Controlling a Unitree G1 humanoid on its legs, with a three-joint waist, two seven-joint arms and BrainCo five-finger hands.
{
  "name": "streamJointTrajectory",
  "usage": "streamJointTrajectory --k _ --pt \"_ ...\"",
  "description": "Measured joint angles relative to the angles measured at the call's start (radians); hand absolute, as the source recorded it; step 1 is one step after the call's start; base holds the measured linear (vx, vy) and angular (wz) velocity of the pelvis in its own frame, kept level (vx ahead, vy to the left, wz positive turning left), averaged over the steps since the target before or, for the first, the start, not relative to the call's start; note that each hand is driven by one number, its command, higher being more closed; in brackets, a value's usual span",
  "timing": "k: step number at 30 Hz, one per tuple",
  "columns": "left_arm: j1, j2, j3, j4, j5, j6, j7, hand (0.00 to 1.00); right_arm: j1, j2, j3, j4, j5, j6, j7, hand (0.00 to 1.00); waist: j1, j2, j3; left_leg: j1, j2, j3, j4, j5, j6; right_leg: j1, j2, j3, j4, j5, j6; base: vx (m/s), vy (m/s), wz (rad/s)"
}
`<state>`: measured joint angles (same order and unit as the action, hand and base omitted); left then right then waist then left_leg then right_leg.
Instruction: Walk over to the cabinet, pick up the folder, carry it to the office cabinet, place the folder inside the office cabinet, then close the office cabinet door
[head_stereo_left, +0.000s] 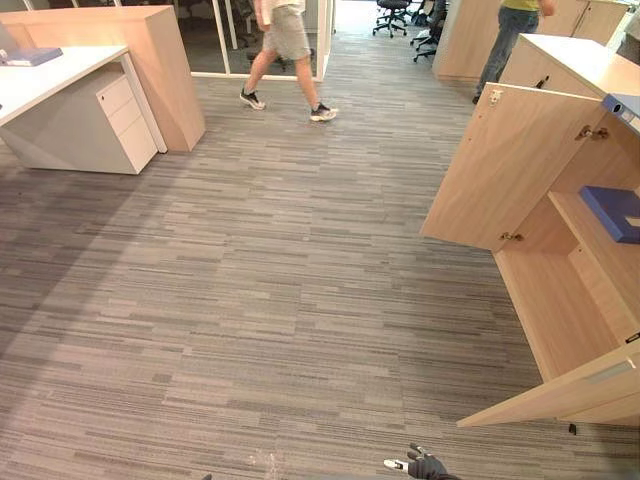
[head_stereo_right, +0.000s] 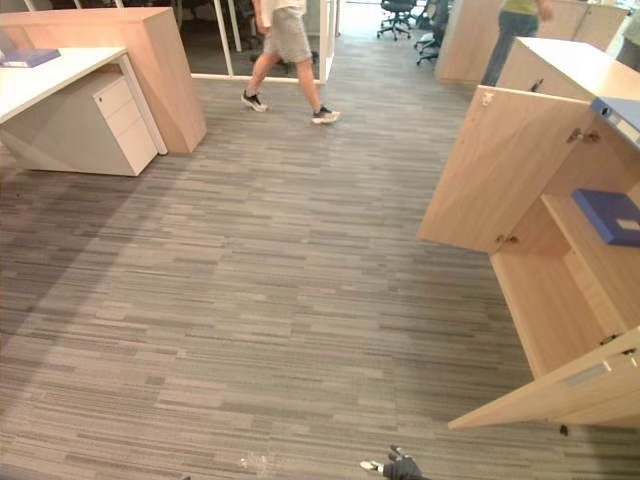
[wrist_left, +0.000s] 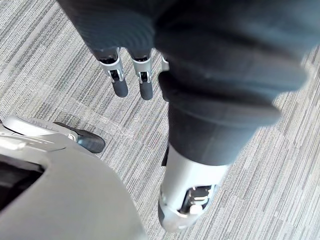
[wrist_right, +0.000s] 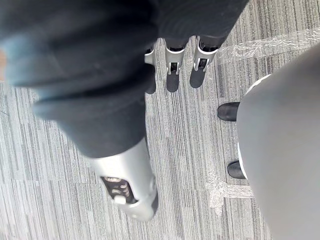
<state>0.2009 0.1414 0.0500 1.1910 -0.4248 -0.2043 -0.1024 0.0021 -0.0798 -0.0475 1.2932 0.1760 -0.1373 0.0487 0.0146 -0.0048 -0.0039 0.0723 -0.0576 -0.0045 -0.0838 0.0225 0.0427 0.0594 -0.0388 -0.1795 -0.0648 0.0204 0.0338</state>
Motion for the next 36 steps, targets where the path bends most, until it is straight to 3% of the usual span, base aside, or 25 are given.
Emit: streamJointTrajectory --k 7,10,11,12,13,14,15,18,21,22,24,26,28,29,30,32,33,36 --pt "-0.002 0.003 -0.001 -0.004 -0.004 0.000 0.000 0.00 -0.007 0.003 -0.002 0.008 -0.004 0.009 0.000 0.00 0.000 -0.007 0.012 -0.009 -0.002 -0.004 0.041 -0.015 -0.008 0.014 -0.003 -0.006 0.007 -0.001 0.001 -0.01 0.000 0.03" --pt "-0.019 0.005 -0.003 -0.022 -0.017 -0.001 0.001 0.00 -0.026 -0.001 0.001 0.010 -0.001 0.009 0.000 0.00 0.001 -0.002 0.061 -0.146 0.012 -0.006 0.365 -0.167 -0.044 0.024 0.004 -0.022 0.046 -0.022 -0.005 -0.07 0.001 0.14" --pt "-0.024 0.003 -0.003 -0.030 -0.023 -0.003 0.004 0.00 -0.032 -0.006 0.001 0.010 0.000 0.009 0.000 0.00 0.004 0.000 0.081 -0.178 0.025 -0.001 0.458 -0.196 -0.077 0.033 0.010 -0.031 0.061 -0.035 -0.006 -0.11 0.005 0.22" --pt "-0.025 0.004 -0.003 -0.036 -0.025 -0.003 0.006 0.00 -0.033 -0.006 0.001 0.009 -0.001 0.009 0.000 0.00 0.006 -0.001 0.087 -0.195 0.030 0.007 0.496 -0.201 -0.086 0.033 0.010 -0.032 0.066 -0.044 -0.014 -0.15 0.018 0.23" --pt "-0.031 0.003 -0.002 -0.045 -0.029 -0.005 0.009 0.00 -0.038 -0.007 0.001 0.009 0.000 0.011 -0.001 0.00 0.010 -0.005 0.104 -0.237 0.035 0.024 0.582 -0.204 -0.090 0.039 0.007 -0.028 0.075 -0.058 -0.016 -0.09 0.041 0.12" --pt "-0.037 0.001 0.000 -0.055 -0.032 -0.006 0.011 0.00 -0.046 -0.009 0.001 0.013 0.001 0.018 -0.001 0.00 0.020 -0.005 0.111 -0.275 0.054 0.049 0.635 -0.249 -0.055 0.037 0.003 -0.026 0.081 -0.060 -0.016 -0.09 0.057 0.04" --pt "-0.037 0.000 0.001 -0.056 -0.033 -0.007 0.013 0.00 -0.047 -0.011 0.002 0.016 0.000 0.020 -0.001 0.00 0.024 -0.003 0.110 -0.287 0.069 0.055 0.637 -0.262 -0.049 0.034 0.002 -0.022 0.082 -0.061 -0.015 -0.03 0.087 -0.12" --pt "-0.039 -0.002 0.015 -0.064 -0.036 -0.009 0.015 0.00 -0.048 -0.014 0.004 0.016 0.001 0.023 -0.001 0.00 0.030 -0.004 0.118 -0.336 0.123 0.007 0.581 -0.257 -0.059 0.031 -0.034 0.007 0.082 -0.070 0.000 0.03 0.178 -0.28" --pt "-0.033 -0.018 0.033 -0.062 -0.031 -0.010 0.031 0.00 -0.048 -0.019 0.000 0.008 0.005 0.026 -0.002 0.00 0.029 0.010 0.118 -0.323 0.162 0.015 0.466 -0.187 -0.121 0.036 -0.100 0.057 0.049 -0.076 0.049 0.12 0.313 -0.45" --pt "-0.029 -0.017 0.034 -0.063 -0.025 -0.010 0.034 0.00 -0.048 -0.017 -0.009 0.007 0.003 0.029 -0.003 0.00 0.029 0.013 0.116 -0.314 0.140 0.045 0.448 -0.157 -0.105 0.046 -0.124 0.067 0.035 -0.069 0.060 0.26 0.348 -0.28" --pt "-0.031 0.000 0.035 -0.064 -0.008 -0.013 0.036 0.00 -0.046 0.007 -0.060 0.010 0.002 0.034 -0.001 0.00 0.032 -0.023 0.097 -0.292 0.064 0.103 0.418 -0.167 -0.066 0.023 -0.204 0.075 0.128 -0.082 0.078 0.35 0.346 -0.27" --pt "-0.026 -0.001 0.033 -0.064 0.006 -0.014 0.036 0.00 -0.051 0.012 -0.088 0.011 -0.002 0.040 0.001 0.00 0.047 -0.025 0.089 -0.235 0.034 0.144 0.370 -0.178 -0.042 -0.013 -0.240 0.106 0.196 -0.082 0.083 0.33 0.294 -0.72" --pt "-0.004 -0.005 0.025 -0.063 0.048 -0.014 0.036 0.00 -0.056 0.014 -0.089 0.002 -0.004 0.039 0.009 0.00 0.059 -0.011 0.067 -0.151 0.007 0.185 0.280 -0.171 -0.026 -0.090 -0.261 0.158 0.352 -0.080 0.080 0.27 0.289 -1.00" --pt "0.001 -0.004 0.013 -0.057 0.079 -0.016 0.036 0.00 -0.060 0.013 -0.103 -0.011 -0.005 0.039 0.014 0.00 0.056 0.001 0.057 -0.112 -0.005 0.203 0.244 -0.153 -0.005 -0.159 -0.278 0.149 0.494 -0.079 0.069 0.21 0.199 -0.43" --pt "-0.003 0.005 -0.007 -0.053 0.109 -0.017 0.036 0.00 -0.060 0.016 -0.137 -0.029 -0.005 0.039 0.016 0.00 0.038 0.003 0.051 -0.076 -0.017 0.212 0.232 -0.149 0.014 -0.219 -0.308 0.102 0.651 -0.084 0.014 0.29 0.235 -0.25" --pt "-0.012 0.009 -0.026 -0.054 0.129 -0.018 0.034 0.00 -0.061 0.019 -0.169 -0.044 -0.006 0.034 0.017 0.00 0.020 0.011 0.057 -0.021 -0.018 0.187 0.221 -0.149 0.016 -0.255 -0.328 -0.020 0.814 -0.130 -0.017 0.37 0.134 0.11" --pt "-0.013 0.009 -0.026 -0.054 0.137 -0.018 0.033 0.00 -0.061 0.019 -0.169 -0.044 -0.006 0.034 0.017 0.00 0.018 0.012 0.058 0.000 -0.015 0.176 0.216 -0.149 0.016 -0.257 -0.323 -0.058 0.843 -0.157 -0.013 0.41 0.030 0.07" --pt "-0.015 0.007 -0.026 -0.051 0.160 -0.018 0.031 0.00 -0.068 0.025 -0.168 -0.047 -0.005 0.033 0.017 0.00 0.013 0.016 0.063 0.074 0.014 0.152 0.193 -0.154 0.023 -0.287 -0.230 -0.152 0.830 -0.258 -0.005 0.30 -0.113 -0.02"
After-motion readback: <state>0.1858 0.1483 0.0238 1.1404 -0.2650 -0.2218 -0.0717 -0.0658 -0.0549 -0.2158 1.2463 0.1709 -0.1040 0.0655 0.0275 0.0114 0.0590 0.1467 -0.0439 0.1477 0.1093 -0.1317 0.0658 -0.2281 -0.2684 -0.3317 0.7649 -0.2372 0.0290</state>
